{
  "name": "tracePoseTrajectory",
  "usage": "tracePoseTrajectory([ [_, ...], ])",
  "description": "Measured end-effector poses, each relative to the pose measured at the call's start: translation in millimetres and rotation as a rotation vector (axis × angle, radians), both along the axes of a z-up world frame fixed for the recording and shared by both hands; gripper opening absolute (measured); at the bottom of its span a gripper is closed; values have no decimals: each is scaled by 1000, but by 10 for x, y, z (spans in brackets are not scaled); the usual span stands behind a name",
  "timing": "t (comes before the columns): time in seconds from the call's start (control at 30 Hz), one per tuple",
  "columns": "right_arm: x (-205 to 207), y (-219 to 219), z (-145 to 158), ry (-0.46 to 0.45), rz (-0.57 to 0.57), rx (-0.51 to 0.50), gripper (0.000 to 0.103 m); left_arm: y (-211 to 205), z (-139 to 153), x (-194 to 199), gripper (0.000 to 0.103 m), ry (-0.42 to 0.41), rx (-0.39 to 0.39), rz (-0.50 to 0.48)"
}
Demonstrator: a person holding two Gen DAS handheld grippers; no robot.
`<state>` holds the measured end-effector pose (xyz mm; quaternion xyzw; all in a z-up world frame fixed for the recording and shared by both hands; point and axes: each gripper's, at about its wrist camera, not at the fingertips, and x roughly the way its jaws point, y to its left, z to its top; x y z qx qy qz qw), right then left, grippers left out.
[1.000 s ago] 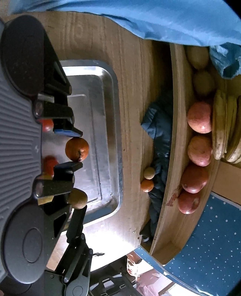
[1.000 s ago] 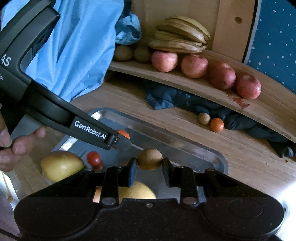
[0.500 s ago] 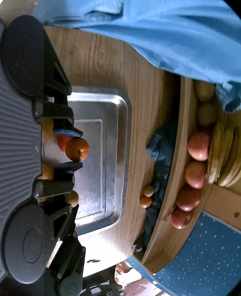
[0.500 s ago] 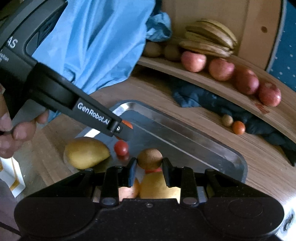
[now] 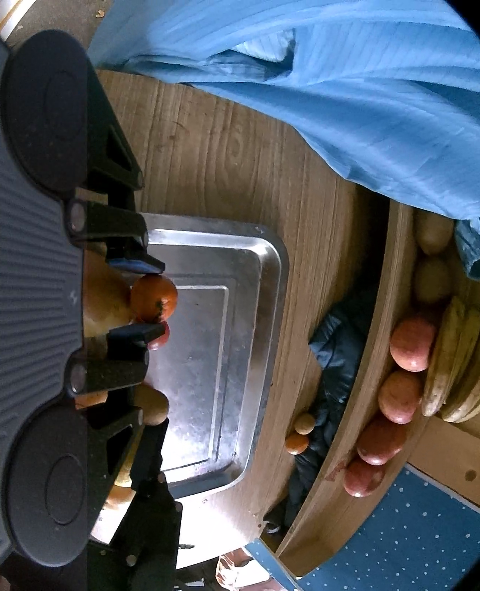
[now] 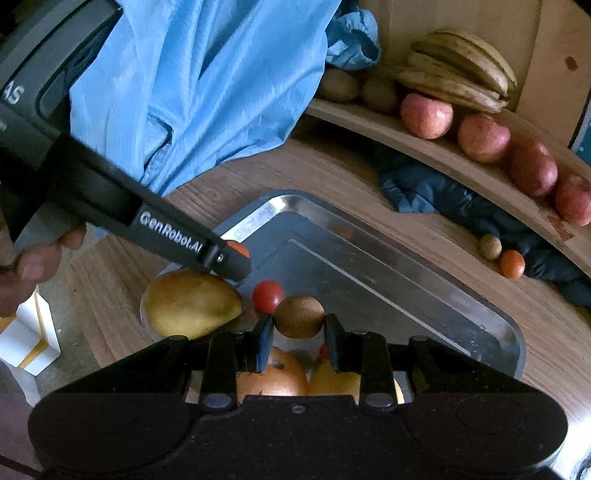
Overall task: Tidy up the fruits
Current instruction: 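Carry the tomato with the left tool onto the tray while the right tool carries the kiwi, then open both tools over the tray and lift them away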
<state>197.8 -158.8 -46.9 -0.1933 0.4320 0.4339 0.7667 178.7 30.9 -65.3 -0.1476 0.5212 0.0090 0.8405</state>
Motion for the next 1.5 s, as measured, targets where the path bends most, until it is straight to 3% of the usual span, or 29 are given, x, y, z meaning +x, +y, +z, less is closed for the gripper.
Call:
tracePoseTrajectory([
  [0.67, 70, 142, -130, 54, -11, -46, 32, -81, -61, 153, 31, 45, 11, -24],
  [0.9, 59, 110, -114, 53, -28, -44, 37, -77, -24, 127, 34, 50, 11, -22],
  [1.03, 30, 65, -71, 41, -42, -40, 42, -96, 43, 88, 49, 41, 14, -27],
  [1.17, -11, -44, 19, 17, -71, -16, 62, -133, 143, 23, 72, 20, 28, -29],
  [1.5, -166, -513, 234, -24, -171, 21, 89, -216, 407, -217, 101, -57, 48, -76],
])
